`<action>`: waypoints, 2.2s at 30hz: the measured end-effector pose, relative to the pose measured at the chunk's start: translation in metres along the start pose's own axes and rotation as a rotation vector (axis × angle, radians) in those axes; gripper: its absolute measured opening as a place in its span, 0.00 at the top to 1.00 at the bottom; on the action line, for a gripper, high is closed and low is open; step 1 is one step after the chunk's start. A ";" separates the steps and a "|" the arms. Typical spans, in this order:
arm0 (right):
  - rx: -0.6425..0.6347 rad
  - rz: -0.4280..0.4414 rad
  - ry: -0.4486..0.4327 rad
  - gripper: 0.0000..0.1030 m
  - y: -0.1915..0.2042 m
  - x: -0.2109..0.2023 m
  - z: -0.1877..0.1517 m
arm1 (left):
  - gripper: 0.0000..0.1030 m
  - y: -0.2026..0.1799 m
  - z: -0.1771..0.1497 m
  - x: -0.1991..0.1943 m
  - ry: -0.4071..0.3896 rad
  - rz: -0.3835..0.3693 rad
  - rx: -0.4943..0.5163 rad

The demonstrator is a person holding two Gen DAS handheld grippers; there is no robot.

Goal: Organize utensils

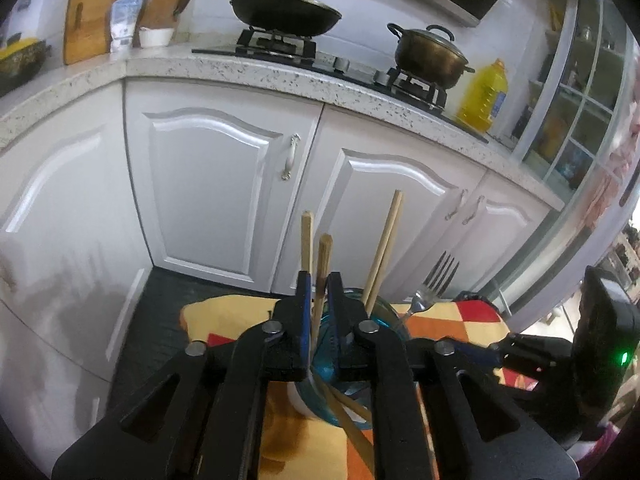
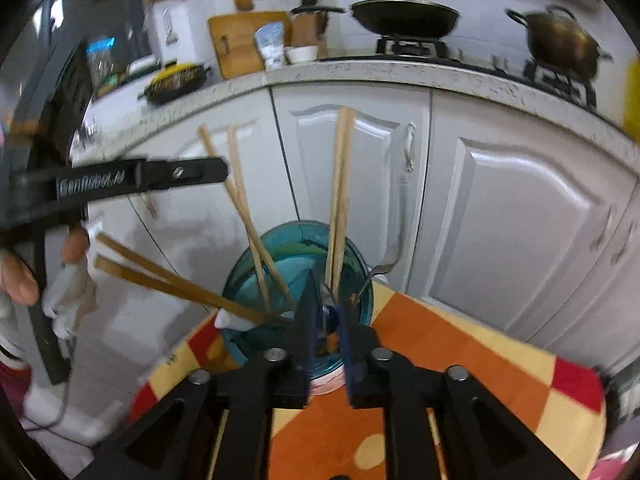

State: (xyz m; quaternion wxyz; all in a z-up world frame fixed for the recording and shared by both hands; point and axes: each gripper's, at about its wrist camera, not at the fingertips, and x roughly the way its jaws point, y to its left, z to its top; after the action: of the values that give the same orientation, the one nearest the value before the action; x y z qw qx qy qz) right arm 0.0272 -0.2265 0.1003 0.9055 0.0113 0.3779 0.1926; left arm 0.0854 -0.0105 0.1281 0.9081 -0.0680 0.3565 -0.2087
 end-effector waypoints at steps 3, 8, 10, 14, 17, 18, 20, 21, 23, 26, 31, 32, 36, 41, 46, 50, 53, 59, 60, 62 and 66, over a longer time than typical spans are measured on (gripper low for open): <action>0.041 0.006 -0.023 0.74 -0.006 -0.014 -0.002 | 0.61 0.002 0.002 -0.015 -0.028 -0.007 -0.016; 0.100 0.002 -0.051 0.71 -0.009 -0.038 -0.011 | 0.57 0.009 -0.004 -0.043 -0.042 0.045 -0.088; 0.110 -0.002 -0.058 0.67 -0.007 -0.045 -0.014 | 0.55 0.011 -0.011 -0.055 -0.052 0.064 -0.114; 0.104 -0.008 -0.052 0.65 0.002 -0.050 -0.020 | 0.52 0.006 -0.034 -0.075 -0.059 0.150 -0.111; 0.109 -0.023 -0.045 0.62 0.009 -0.052 -0.025 | 0.52 -0.003 -0.056 -0.085 -0.043 0.185 -0.111; 0.117 -0.021 -0.046 0.62 0.012 -0.054 -0.027 | 0.52 -0.006 -0.061 -0.087 -0.039 0.188 -0.112; 0.134 -0.016 -0.051 0.61 0.015 -0.056 -0.032 | 0.52 -0.014 -0.072 -0.089 -0.030 0.194 -0.109; 0.138 -0.019 -0.051 0.61 0.017 -0.058 -0.034 | 0.52 -0.018 -0.078 -0.090 -0.026 0.199 -0.110; 0.130 -0.037 -0.041 0.60 0.022 -0.059 -0.037 | 0.51 -0.025 -0.084 -0.089 -0.020 0.211 -0.109; 0.112 -0.060 -0.031 0.60 0.027 -0.063 -0.041 | 0.52 -0.035 -0.091 -0.091 -0.030 0.250 -0.093; 0.106 -0.081 -0.031 0.59 0.033 -0.073 -0.045 | 0.52 -0.049 -0.095 -0.093 -0.047 0.282 -0.067; 0.108 -0.085 -0.031 0.59 0.033 -0.075 -0.045 | 0.52 -0.051 -0.096 -0.093 -0.046 0.282 -0.061; 0.116 -0.095 -0.038 0.59 0.034 -0.081 -0.046 | 0.51 -0.060 -0.100 -0.092 -0.046 0.293 -0.033; 0.112 -0.104 -0.051 0.57 0.037 -0.088 -0.046 | 0.51 -0.067 -0.104 -0.094 -0.050 0.301 -0.020; 0.100 -0.105 -0.054 0.50 0.041 -0.089 -0.046 | 0.51 -0.072 -0.106 -0.096 -0.063 0.319 -0.003; 0.097 -0.104 -0.053 0.49 0.042 -0.090 -0.046 | 0.52 -0.075 -0.107 -0.097 -0.064 0.322 0.000; 0.098 -0.109 -0.057 0.49 0.042 -0.091 -0.045 | 0.51 -0.076 -0.107 -0.097 -0.065 0.324 0.003; 0.105 -0.117 -0.055 0.49 0.040 -0.091 -0.045 | 0.51 -0.079 -0.107 -0.096 -0.072 0.339 0.011; 0.106 -0.119 -0.054 0.48 0.039 -0.091 -0.045 | 0.51 -0.080 -0.107 -0.096 -0.075 0.342 0.012; 0.111 -0.119 -0.049 0.48 0.038 -0.090 -0.045 | 0.51 -0.080 -0.107 -0.096 -0.078 0.352 0.021; 0.112 -0.118 -0.049 0.48 0.036 -0.090 -0.045 | 0.51 -0.082 -0.108 -0.096 -0.086 0.370 0.039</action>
State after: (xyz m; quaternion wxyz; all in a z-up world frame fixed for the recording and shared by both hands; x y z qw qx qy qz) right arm -0.0736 -0.2309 0.1349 0.9222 0.0443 0.3659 0.1171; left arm -0.0777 -0.0409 0.1304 0.9466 0.0074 0.3195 -0.0417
